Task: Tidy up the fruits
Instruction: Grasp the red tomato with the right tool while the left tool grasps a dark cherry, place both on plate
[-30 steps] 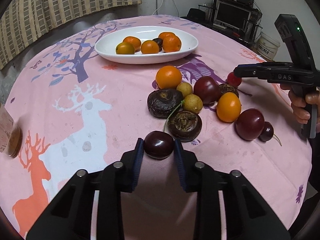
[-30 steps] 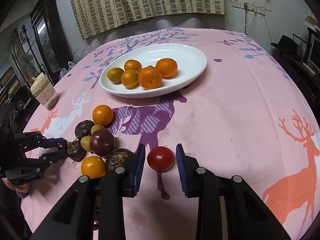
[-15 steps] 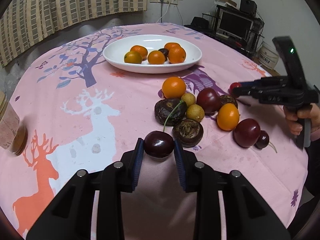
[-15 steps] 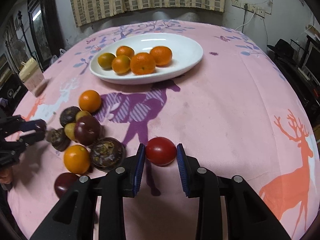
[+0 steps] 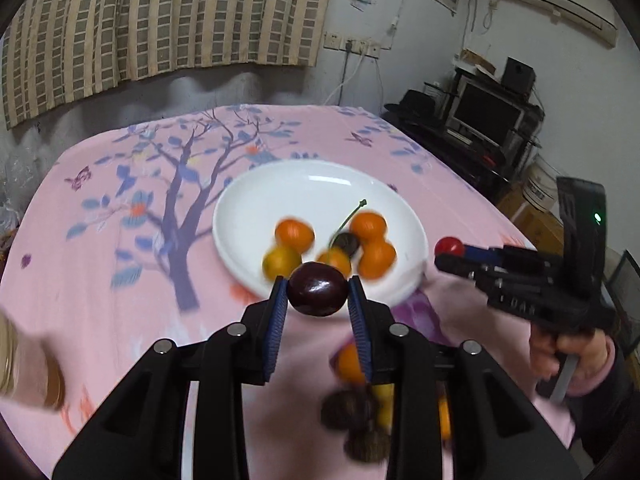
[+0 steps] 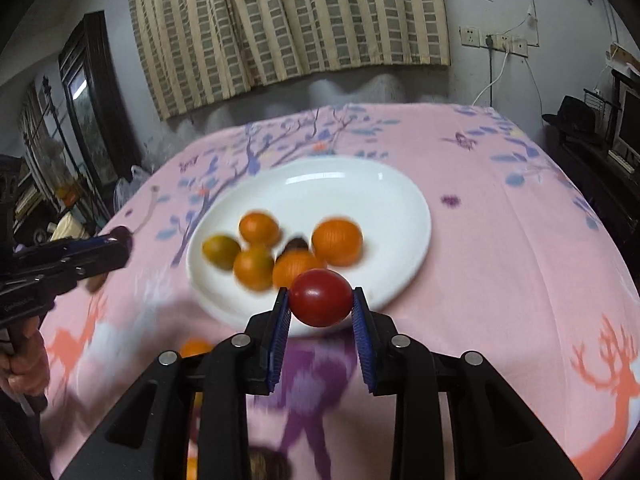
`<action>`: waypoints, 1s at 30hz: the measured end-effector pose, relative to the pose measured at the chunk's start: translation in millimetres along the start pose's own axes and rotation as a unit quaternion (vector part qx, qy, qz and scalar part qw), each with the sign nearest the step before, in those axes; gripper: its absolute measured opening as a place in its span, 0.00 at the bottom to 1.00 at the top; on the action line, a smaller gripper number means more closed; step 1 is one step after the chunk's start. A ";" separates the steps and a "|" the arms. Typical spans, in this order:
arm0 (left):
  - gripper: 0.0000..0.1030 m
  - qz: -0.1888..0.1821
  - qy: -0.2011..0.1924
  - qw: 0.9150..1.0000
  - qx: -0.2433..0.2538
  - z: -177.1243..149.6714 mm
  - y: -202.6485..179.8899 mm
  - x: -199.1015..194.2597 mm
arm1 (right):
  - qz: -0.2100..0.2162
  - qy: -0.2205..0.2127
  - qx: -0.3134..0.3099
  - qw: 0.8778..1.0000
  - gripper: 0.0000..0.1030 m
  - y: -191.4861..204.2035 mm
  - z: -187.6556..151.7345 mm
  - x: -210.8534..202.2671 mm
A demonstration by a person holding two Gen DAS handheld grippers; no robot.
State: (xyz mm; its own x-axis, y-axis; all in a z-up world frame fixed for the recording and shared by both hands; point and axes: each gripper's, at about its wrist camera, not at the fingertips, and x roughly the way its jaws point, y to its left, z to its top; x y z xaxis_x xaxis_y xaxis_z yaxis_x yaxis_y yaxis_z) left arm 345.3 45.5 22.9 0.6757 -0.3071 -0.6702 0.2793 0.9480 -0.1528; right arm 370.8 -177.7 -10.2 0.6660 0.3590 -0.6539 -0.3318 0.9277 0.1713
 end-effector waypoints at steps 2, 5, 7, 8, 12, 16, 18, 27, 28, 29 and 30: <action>0.30 0.011 0.008 1.000 -0.010 21.7 1.5 27.9 | -0.005 -0.007 0.004 1.000 0.30 -5.0 12.4 14.5; 0.37 0.040 0.012 0.999 -0.020 40.9 2.3 59.3 | 0.006 -0.011 0.018 1.000 0.35 -13.1 22.6 32.5; 0.73 0.069 0.014 0.997 -0.031 43.0 3.8 62.6 | 0.021 0.002 0.027 0.999 0.56 -16.4 21.6 32.1; 0.91 0.072 0.003 0.997 -0.036 41.3 4.4 57.1 | 0.023 0.001 0.027 0.999 0.60 -15.2 21.1 28.0; 0.93 0.077 -0.022 0.996 -0.044 21.3 3.9 22.5 | 0.040 -0.012 0.000 0.999 0.75 -0.2 18.0 -3.8; 0.95 0.076 -0.027 0.994 -0.071 -19.5 8.1 -14.4 | 0.079 0.000 -0.017 0.997 0.75 15.8 -0.9 -23.9; 0.95 0.080 -0.037 0.993 -0.081 -45.2 11.8 -28.9 | 0.079 0.015 -0.043 0.996 0.75 25.1 -23.6 -27.9; 0.95 0.101 -0.008 0.984 -0.144 -107.4 44.0 -46.4 | 0.032 0.062 -0.136 0.988 0.69 40.2 -75.0 -45.5; 0.95 0.106 -0.010 0.983 -0.150 -109.5 46.9 -49.0 | 0.033 0.064 -0.135 0.988 0.68 37.8 -76.1 -47.7; 0.95 0.109 -0.012 0.982 -0.155 -110.9 49.5 -50.9 | 0.032 0.067 -0.133 0.988 0.65 35.0 -77.8 -48.2; 0.95 0.111 -0.015 0.981 -0.159 -111.7 51.5 -52.8 | 0.029 0.073 -0.132 0.988 0.62 31.5 -78.8 -47.8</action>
State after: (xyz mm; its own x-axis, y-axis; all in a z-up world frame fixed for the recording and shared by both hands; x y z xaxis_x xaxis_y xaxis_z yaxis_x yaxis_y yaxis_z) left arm 247.8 119.9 -30.6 0.7164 -0.0884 -0.6920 -0.1010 0.9683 -0.2283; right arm 275.9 -173.7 -31.6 0.5438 0.3734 -0.7516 -0.5411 0.8406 0.0262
